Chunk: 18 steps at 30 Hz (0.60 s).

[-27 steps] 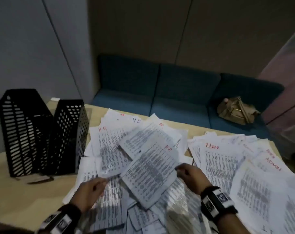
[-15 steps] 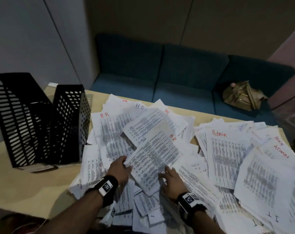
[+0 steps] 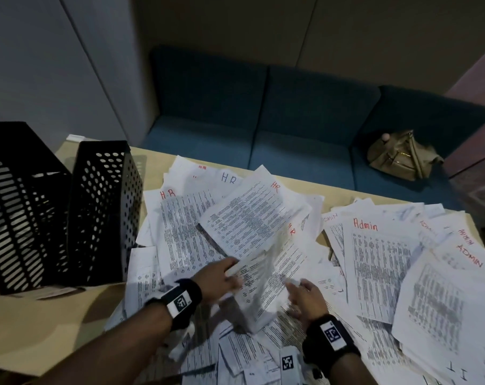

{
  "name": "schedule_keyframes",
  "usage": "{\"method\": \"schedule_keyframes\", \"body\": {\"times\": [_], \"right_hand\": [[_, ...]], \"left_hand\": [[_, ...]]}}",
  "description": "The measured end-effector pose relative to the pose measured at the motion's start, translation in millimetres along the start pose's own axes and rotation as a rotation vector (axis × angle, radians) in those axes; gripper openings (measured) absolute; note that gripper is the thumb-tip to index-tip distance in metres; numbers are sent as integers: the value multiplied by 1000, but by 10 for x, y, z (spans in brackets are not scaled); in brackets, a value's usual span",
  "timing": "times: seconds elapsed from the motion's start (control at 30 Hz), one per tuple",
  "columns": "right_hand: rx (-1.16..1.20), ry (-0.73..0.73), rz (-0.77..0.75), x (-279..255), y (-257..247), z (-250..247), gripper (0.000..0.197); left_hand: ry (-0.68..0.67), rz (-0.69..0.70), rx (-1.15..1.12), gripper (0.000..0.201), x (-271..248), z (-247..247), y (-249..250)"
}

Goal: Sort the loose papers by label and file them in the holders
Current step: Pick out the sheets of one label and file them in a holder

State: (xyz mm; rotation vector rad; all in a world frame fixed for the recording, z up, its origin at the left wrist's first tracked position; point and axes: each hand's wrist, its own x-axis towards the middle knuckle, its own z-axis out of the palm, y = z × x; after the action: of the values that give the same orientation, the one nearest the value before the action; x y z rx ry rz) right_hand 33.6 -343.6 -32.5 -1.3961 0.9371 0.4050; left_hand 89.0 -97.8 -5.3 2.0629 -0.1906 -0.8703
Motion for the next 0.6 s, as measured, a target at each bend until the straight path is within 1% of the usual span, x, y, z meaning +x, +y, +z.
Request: {"method": "schedule_keyframes", "body": {"times": [0.03, 0.07, 0.1, 0.13, 0.17, 0.2, 0.23, 0.27, 0.3, 0.33, 0.37, 0.43, 0.5, 0.57, 0.6], "right_hand": [[-44, 7, 0, 16, 15, 19, 53], [-78, 8, -13, 24, 41, 27, 43], [-114, 9, -47, 19, 63, 30, 32], [-158, 17, -87, 18, 92, 19, 23], [-192, 26, -120, 17, 119, 10, 17], [-225, 27, -151, 19, 142, -1, 11], [-260, 38, -164, 10, 175, -11, 7], [-286, 61, -151, -9, 201, -19, 9], [-295, 86, -129, -15, 220, -31, 18], [-294, 88, -106, -4, 231, -56, 27], [-271, 70, -90, -9, 223, -70, 33], [-173, 12, -61, -9, 148, -49, 30], [-60, 4, -39, 19, 75, -16, 27], [11, 44, -44, 61, 64, 33, 38], [2, 72, -57, 82, 85, 59, 48]], "left_hand": [[103, 24, 45, 48, 107, -80, 11], [255, 42, 58, 53, 230, -182, 21], [418, 56, 49, 54, 361, -302, 49], [540, 42, 35, 54, 524, -421, 50], [603, -14, 9, 56, 656, -551, 78], [614, -110, -19, 63, 797, -651, 63], [583, -207, -41, 71, 898, -727, 59], [534, -281, -59, 79, 976, -769, 39], [485, -314, -77, 82, 1005, -787, 47], [450, -302, -90, 79, 1029, -777, 36], [419, -265, -95, 71, 989, -760, 91], [351, -185, -62, 54, 889, -692, 141], [255, -140, -25, 43, 735, -564, 89], [166, -134, -50, 39, 525, -431, -55], [114, -144, -87, 42, 410, -362, -163]]}}
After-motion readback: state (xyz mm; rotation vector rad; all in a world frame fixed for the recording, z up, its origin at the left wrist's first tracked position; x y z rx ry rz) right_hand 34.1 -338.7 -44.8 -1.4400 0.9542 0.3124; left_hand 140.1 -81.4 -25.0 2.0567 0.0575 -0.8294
